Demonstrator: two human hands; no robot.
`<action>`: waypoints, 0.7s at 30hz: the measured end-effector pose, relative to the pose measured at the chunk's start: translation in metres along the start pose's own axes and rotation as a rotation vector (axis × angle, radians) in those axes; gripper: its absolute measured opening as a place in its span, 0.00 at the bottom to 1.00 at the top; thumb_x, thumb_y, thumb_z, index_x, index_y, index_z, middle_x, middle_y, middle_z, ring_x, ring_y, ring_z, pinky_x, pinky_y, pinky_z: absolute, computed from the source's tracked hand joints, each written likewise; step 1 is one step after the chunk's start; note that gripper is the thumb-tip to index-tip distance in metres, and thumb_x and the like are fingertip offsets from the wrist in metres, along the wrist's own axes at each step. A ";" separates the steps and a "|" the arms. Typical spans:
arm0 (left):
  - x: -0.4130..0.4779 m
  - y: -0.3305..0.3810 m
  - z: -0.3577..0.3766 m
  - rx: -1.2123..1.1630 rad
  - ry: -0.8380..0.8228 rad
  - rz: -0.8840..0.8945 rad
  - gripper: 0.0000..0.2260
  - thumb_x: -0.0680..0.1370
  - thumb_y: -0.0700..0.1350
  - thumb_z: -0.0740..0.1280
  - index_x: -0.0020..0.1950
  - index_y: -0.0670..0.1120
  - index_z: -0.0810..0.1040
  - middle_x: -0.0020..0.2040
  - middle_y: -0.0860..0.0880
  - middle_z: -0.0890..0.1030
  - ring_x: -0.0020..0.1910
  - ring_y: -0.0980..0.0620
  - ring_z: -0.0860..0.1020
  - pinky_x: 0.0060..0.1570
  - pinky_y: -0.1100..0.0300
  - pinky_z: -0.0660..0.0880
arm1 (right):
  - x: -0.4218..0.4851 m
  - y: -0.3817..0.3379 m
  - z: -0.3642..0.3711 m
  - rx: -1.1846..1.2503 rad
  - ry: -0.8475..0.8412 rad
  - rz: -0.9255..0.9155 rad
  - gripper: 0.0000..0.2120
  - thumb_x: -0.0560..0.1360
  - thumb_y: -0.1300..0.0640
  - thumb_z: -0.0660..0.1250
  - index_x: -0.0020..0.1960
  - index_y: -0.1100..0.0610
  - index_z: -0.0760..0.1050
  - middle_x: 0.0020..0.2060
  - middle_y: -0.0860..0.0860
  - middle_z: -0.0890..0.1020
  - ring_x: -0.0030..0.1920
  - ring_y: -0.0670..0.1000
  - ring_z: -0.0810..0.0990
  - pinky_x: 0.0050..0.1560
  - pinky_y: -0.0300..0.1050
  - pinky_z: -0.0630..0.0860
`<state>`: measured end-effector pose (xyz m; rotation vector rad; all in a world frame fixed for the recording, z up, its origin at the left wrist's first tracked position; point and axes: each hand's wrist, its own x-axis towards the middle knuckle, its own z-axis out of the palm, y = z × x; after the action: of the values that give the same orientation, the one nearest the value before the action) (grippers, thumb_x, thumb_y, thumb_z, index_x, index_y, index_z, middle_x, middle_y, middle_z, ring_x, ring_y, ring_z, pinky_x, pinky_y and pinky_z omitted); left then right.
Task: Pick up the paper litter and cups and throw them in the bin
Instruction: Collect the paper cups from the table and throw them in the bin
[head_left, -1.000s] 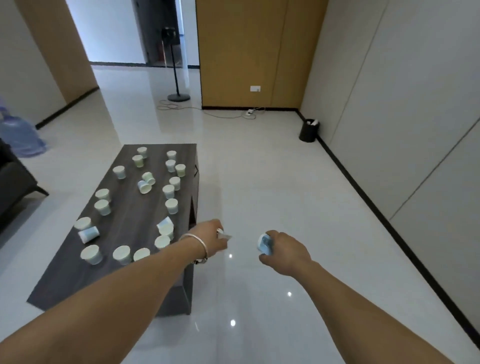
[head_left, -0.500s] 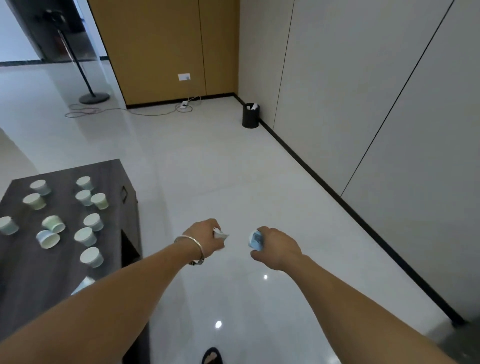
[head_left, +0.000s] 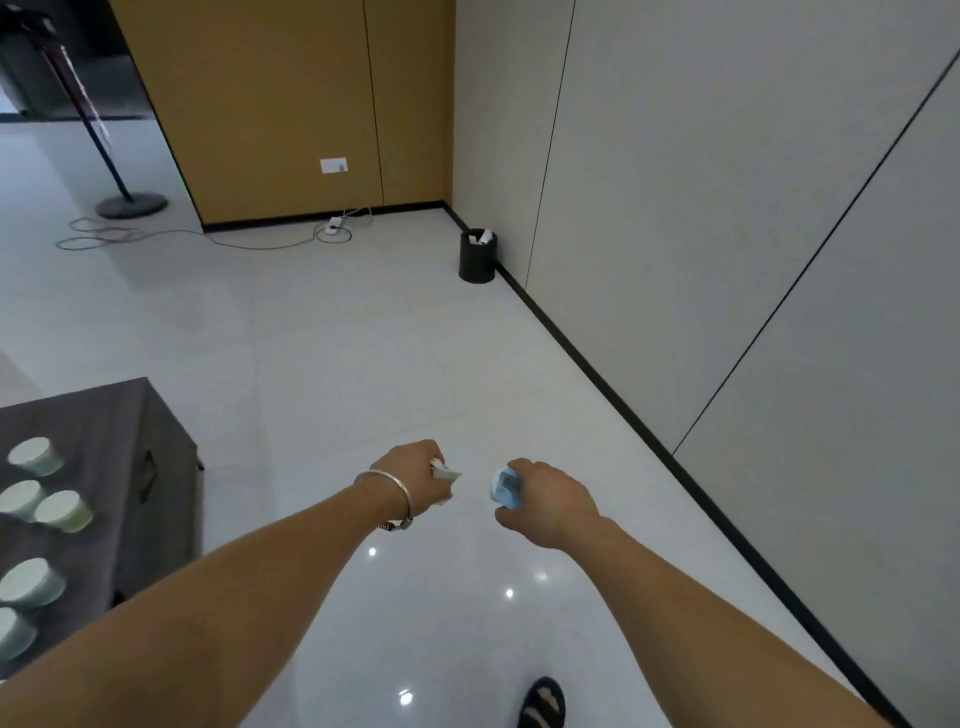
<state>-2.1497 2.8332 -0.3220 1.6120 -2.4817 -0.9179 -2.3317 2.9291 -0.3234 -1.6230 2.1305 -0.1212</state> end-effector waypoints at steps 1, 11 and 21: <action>0.020 0.008 -0.003 -0.016 0.014 -0.009 0.09 0.69 0.50 0.71 0.46 0.53 0.73 0.41 0.54 0.78 0.40 0.54 0.77 0.36 0.62 0.71 | 0.021 0.011 -0.012 -0.007 0.004 -0.010 0.27 0.73 0.45 0.68 0.69 0.50 0.66 0.60 0.50 0.76 0.57 0.54 0.77 0.54 0.46 0.75; 0.190 0.068 -0.055 -0.023 0.080 -0.101 0.10 0.70 0.50 0.70 0.49 0.52 0.74 0.43 0.53 0.79 0.41 0.52 0.78 0.38 0.61 0.73 | 0.207 0.056 -0.124 -0.046 0.035 -0.117 0.26 0.72 0.46 0.67 0.68 0.49 0.66 0.59 0.49 0.77 0.55 0.53 0.77 0.48 0.44 0.72; 0.415 0.059 -0.119 -0.027 0.076 -0.054 0.10 0.70 0.50 0.70 0.49 0.52 0.74 0.43 0.53 0.77 0.41 0.52 0.77 0.37 0.62 0.69 | 0.412 0.053 -0.182 -0.078 0.005 -0.084 0.27 0.73 0.45 0.67 0.69 0.50 0.65 0.60 0.51 0.76 0.56 0.54 0.77 0.51 0.46 0.74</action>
<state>-2.3475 2.4455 -0.3082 1.6798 -2.3773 -0.8755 -2.5359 2.5242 -0.3028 -1.7596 2.0952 -0.0695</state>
